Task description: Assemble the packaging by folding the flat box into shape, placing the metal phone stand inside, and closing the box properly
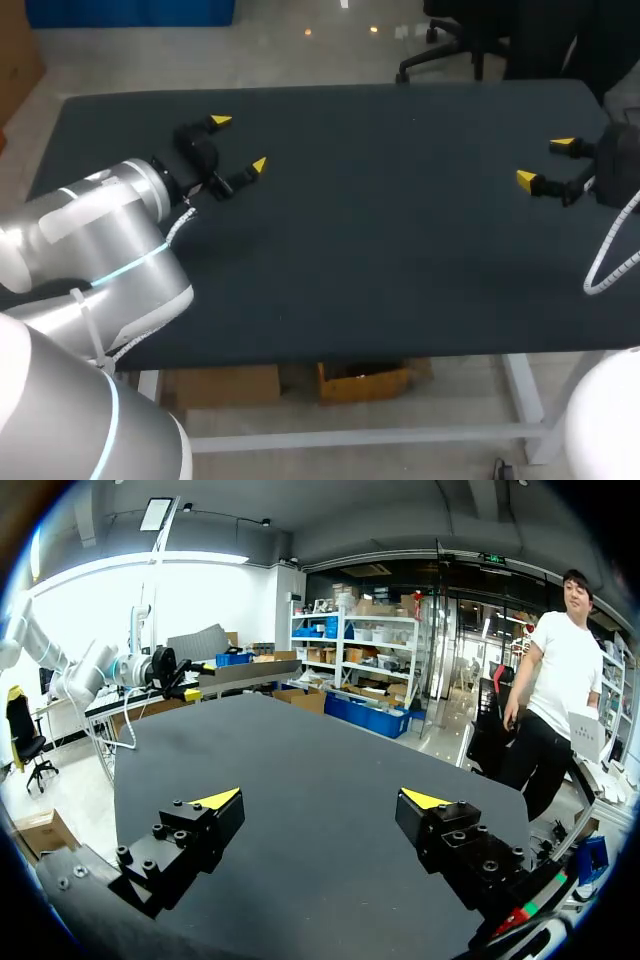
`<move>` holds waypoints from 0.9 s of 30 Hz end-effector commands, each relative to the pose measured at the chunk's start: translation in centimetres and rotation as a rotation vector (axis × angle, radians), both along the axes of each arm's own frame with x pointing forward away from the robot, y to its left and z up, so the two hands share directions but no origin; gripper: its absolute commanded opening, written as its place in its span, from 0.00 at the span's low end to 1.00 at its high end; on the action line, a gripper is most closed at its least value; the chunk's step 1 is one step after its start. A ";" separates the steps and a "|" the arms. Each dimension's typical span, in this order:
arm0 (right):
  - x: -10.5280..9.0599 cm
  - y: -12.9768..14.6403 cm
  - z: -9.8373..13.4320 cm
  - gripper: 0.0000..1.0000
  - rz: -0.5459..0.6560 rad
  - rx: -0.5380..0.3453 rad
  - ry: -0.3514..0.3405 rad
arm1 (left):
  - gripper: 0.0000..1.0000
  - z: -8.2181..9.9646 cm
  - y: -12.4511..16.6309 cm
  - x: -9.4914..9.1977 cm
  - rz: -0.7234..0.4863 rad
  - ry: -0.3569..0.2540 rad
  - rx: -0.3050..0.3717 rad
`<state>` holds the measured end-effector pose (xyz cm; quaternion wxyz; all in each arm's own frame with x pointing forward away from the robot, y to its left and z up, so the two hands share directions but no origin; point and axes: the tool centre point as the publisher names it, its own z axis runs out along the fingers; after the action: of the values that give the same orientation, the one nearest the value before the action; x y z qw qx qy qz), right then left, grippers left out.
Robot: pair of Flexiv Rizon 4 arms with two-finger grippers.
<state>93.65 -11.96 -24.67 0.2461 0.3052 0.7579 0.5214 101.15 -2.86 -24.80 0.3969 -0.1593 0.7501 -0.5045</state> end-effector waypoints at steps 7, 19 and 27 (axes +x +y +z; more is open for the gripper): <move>-0.1 -0.1 0.0 1.00 0.001 0.002 -0.001 | 1.00 0.5 0.4 -0.3 -0.029 0.054 0.030; -0.1 -0.1 0.0 1.00 0.001 0.002 -0.001 | 1.00 0.5 1.0 -0.7 -0.114 0.061 0.131; -0.1 -0.1 0.0 1.00 0.001 0.002 -0.001 | 1.00 0.5 1.3 -0.6 -0.130 0.055 0.195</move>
<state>93.65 -11.96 -24.67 0.2461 0.3052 0.7579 0.5214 100.29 -1.59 -24.51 0.3890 -0.1004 0.7978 -0.4497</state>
